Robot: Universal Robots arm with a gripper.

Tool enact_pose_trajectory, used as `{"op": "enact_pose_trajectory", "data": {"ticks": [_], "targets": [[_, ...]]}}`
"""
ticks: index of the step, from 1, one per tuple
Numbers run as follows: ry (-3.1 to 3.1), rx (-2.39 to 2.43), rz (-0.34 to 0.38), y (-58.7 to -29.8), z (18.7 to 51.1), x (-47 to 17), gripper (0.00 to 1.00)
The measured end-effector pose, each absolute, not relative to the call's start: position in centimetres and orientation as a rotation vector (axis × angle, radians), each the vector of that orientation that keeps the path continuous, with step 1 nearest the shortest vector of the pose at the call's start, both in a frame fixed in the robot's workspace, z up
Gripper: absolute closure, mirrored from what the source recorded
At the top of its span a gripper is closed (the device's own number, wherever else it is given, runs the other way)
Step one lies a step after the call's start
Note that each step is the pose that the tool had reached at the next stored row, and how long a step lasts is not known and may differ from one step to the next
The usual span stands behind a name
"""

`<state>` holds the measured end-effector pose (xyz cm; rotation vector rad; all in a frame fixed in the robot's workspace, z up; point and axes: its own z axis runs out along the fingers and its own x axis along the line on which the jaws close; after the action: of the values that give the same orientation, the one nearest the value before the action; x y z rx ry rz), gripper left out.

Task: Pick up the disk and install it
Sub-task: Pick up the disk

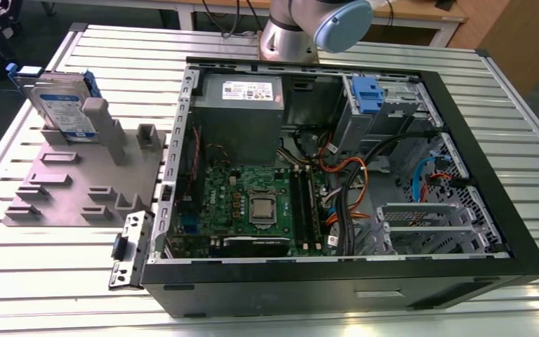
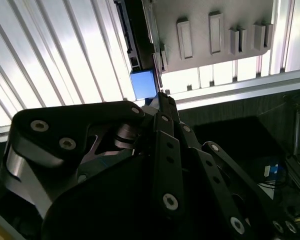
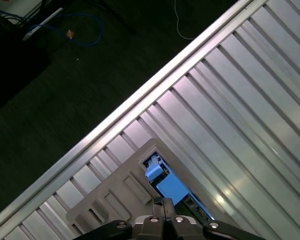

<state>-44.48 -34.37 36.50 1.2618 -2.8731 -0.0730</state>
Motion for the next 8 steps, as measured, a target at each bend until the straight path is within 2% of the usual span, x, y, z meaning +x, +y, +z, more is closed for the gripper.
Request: {"op": "enact_pose_trajectory", "data": {"ticks": [8], "targets": [[-2.836, 1.339, -0.073, -34.37, 36.50, -44.48, 0.89]]}}
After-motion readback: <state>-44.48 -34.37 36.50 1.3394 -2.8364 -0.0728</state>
